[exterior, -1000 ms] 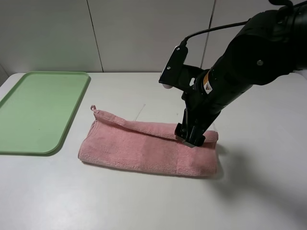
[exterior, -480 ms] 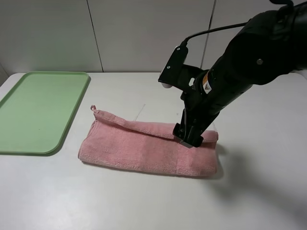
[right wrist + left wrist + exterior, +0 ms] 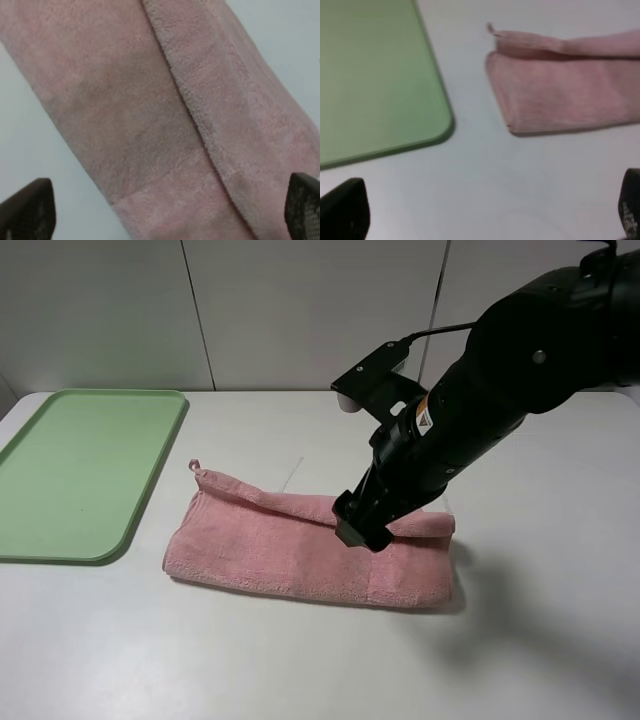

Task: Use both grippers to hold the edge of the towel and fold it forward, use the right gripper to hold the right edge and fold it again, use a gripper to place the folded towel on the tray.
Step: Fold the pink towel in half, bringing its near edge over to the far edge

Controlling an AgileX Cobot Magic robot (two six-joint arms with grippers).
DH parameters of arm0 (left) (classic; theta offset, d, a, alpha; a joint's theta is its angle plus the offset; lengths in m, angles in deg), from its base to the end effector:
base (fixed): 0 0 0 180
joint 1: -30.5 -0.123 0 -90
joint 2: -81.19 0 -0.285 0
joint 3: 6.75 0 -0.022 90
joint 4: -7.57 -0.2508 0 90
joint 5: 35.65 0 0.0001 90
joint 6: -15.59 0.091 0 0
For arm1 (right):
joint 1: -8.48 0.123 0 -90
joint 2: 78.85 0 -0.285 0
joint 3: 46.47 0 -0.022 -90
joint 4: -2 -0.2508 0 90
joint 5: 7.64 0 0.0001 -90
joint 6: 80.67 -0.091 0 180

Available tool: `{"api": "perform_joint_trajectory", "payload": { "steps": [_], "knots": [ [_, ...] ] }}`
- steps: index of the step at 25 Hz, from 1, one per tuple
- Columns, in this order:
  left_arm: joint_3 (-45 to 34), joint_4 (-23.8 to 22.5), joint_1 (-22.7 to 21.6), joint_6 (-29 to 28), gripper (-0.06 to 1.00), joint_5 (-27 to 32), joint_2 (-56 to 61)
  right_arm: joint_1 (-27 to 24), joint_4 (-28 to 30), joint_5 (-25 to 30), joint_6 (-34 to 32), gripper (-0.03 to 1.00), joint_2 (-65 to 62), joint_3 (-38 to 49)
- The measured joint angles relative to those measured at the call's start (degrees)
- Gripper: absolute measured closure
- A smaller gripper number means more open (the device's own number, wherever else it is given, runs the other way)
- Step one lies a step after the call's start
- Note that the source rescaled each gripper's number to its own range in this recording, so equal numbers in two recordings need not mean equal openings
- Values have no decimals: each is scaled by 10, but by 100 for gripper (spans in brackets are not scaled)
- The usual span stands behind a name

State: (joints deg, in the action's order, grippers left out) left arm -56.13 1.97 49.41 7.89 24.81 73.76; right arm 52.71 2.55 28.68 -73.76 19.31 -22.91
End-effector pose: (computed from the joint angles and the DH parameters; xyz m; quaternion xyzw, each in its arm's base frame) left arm -0.0014 0.0087 0.2741 0.0817 0.8489 -0.0721 0.5171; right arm 0.2148 0.2084 0.2075 -0.4266 0.8841 0.0576 0.1816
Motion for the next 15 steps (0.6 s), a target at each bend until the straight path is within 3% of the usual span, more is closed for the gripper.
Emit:
{"api": "perform_joint_trajectory", "payload": {
  "steps": [3,8,15],
  "knots": [
    [0,0,-72,-1,-5,0,0,0,-1,0,-29,-3,0,0],
    [0,0,-147,-2,-5,0,0,0,-6,0,-65,-3,0,0],
    [0,-3,-169,-2,-5,0,0,0,-12,0,-153,-3,0,0]
  ]
}}
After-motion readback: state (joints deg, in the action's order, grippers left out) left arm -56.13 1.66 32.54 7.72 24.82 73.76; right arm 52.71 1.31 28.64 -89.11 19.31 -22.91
